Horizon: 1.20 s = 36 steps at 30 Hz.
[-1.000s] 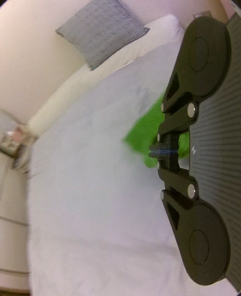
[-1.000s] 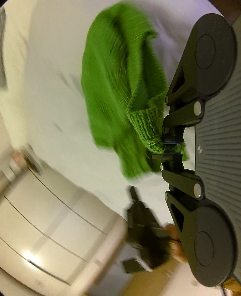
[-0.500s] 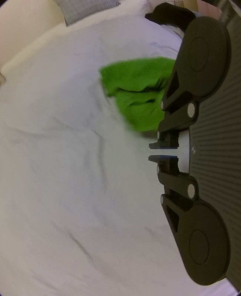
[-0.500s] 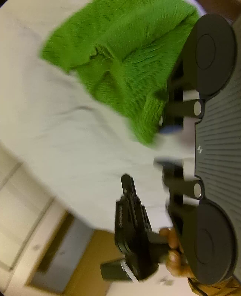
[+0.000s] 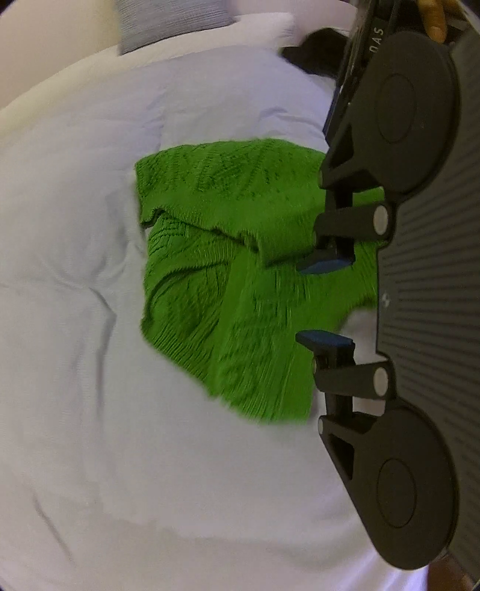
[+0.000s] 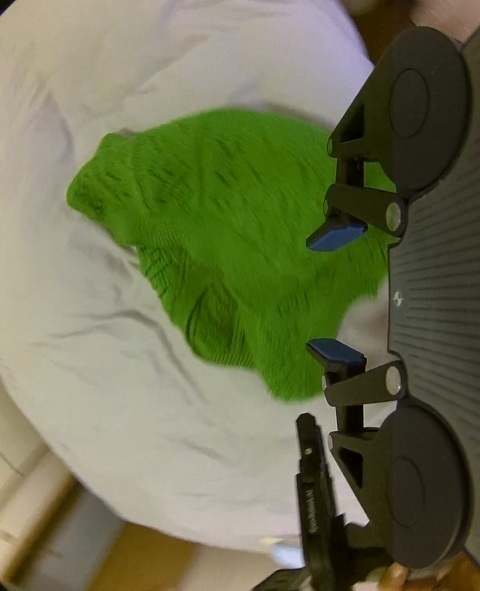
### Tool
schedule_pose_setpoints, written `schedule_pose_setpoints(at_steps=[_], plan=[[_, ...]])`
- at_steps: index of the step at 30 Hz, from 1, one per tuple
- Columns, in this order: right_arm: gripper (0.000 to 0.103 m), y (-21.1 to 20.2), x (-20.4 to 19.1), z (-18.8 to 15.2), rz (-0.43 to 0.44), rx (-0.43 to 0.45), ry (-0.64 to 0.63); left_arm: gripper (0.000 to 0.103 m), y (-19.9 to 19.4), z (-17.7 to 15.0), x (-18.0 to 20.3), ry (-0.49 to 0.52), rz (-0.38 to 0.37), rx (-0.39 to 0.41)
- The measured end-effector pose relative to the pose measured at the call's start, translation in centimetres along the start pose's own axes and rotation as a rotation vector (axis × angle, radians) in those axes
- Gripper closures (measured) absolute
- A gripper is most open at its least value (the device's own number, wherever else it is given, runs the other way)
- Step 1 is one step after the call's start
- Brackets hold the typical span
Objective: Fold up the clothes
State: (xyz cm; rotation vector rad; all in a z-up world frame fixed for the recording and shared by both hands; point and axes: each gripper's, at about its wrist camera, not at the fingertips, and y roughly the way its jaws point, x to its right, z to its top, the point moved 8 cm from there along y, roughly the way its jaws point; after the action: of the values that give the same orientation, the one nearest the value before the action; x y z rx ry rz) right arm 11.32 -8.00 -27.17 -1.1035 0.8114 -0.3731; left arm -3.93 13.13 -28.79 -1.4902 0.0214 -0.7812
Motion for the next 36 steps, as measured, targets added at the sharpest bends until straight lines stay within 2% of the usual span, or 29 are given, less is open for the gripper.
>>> schedule_pose_setpoints(at_steps=[4, 8, 9, 11, 16, 17, 18, 19, 21, 25, 29, 33, 36], plan=[[0.047, 0.3, 3.3, 3.4, 0.012, -0.096, -0.233, 0.063, 3.9, -2.2, 3.3, -0.208, 0.018, 0.058], [0.043, 0.0, 6.9, 6.1, 0.039, -0.159, -0.394, 0.05, 6.9, -4.6, 6.1, -0.4, 0.034, 0.125], [0.041, 0.0, 7.8, 6.8, 0.046, -0.174, -0.432, 0.043, 7.5, -4.8, 6.4, -0.424, 0.054, 0.136], [0.041, 0.0, 9.1, 7.8, 0.05, -0.198, -0.491, 0.038, 8.9, -5.1, 6.8, -0.468, 0.111, 0.168], [0.04, 2.1, 11.4, 10.5, 0.055, -0.231, -0.564, 0.038, 13.0, -4.4, 6.3, -0.562, 0.19, 0.196], [0.037, 2.6, 11.6, 11.0, 0.052, -0.234, -0.571, 0.041, 13.7, -4.3, 6.1, -0.585, 0.193, 0.194], [0.035, 3.1, 11.8, 11.5, 0.05, -0.237, -0.58, 0.063, 14.1, -4.2, 6.1, -0.604, 0.172, 0.196], [0.035, 3.5, 12.0, 12.1, 0.048, -0.239, -0.593, 0.07, 14.3, -4.1, 6.3, -0.618, 0.142, 0.198], [0.035, 4.4, 12.4, 13.5, 0.043, -0.237, -0.615, 0.076, 13.7, -4.2, 7.1, -0.592, 0.164, 0.218], [0.035, 6.3, 12.2, 17.7, 0.046, -0.2, -0.652, 0.075, 12.9, -5.1, 7.8, -0.573, 0.195, 0.242], [0.035, 9.0, 11.0, 22.0, 0.047, -0.171, -0.721, 0.064, 13.2, -5.1, 7.1, -0.639, 0.193, 0.236], [0.035, 12.9, 9.4, 24.4, 0.052, -0.222, -0.841, 0.063, 13.8, -4.8, 6.7, -0.673, 0.192, 0.223], [0.035, 16.4, 9.1, 24.5, 0.042, -0.33, -0.919, 0.061, 14.1, -4.7, 6.4, -0.694, 0.18, 0.214]])
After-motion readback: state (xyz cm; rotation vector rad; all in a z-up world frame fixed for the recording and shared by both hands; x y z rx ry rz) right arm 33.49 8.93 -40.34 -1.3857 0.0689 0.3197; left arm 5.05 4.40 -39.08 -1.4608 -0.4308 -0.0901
